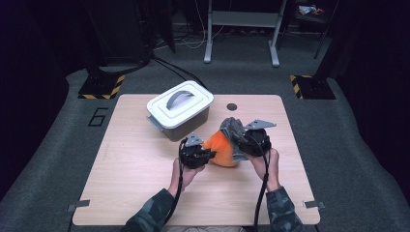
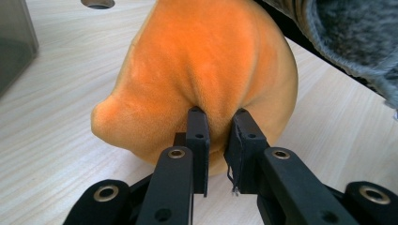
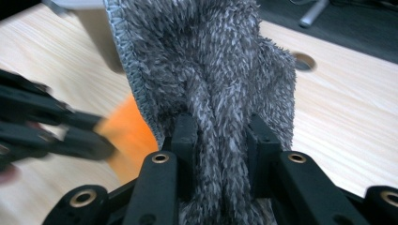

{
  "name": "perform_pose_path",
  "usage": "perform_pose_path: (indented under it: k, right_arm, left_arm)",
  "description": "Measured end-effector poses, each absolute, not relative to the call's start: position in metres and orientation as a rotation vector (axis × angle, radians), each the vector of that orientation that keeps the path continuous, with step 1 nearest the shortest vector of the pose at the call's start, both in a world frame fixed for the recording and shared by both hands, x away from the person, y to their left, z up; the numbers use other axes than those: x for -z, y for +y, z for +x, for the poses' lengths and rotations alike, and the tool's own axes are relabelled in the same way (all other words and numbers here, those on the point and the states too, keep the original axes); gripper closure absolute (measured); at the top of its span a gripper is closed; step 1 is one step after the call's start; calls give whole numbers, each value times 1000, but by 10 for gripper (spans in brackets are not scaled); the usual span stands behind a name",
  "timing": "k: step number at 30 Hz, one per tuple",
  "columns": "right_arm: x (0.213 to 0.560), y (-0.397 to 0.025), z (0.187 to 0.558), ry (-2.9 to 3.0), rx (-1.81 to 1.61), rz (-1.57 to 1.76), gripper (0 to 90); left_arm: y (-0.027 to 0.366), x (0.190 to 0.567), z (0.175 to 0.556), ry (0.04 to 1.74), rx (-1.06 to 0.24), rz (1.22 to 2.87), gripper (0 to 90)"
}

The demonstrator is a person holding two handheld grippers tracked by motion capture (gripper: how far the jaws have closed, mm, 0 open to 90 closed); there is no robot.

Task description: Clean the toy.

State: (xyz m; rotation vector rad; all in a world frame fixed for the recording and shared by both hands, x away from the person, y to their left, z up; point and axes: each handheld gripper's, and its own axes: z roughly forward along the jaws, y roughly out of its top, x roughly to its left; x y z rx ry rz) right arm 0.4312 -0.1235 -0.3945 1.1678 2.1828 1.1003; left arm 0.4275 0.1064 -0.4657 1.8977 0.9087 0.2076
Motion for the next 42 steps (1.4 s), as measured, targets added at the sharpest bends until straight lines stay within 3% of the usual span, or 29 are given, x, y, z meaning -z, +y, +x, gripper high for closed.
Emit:
perform_pose_path:
  k: [11, 31, 42]
  right_arm:
    - [414, -102, 442, 2234, -1064, 1172, 688]
    - [458, -150, 432, 2196, -972, 1428, 685]
    - [455, -147, 452, 2161, -966, 1441, 688]
  left_arm:
    - [110, 477, 431, 942, -224, 1921, 782]
    - [115, 489, 432, 974, -214, 1899, 784]
    - [108, 496, 428, 969, -165, 1916, 787]
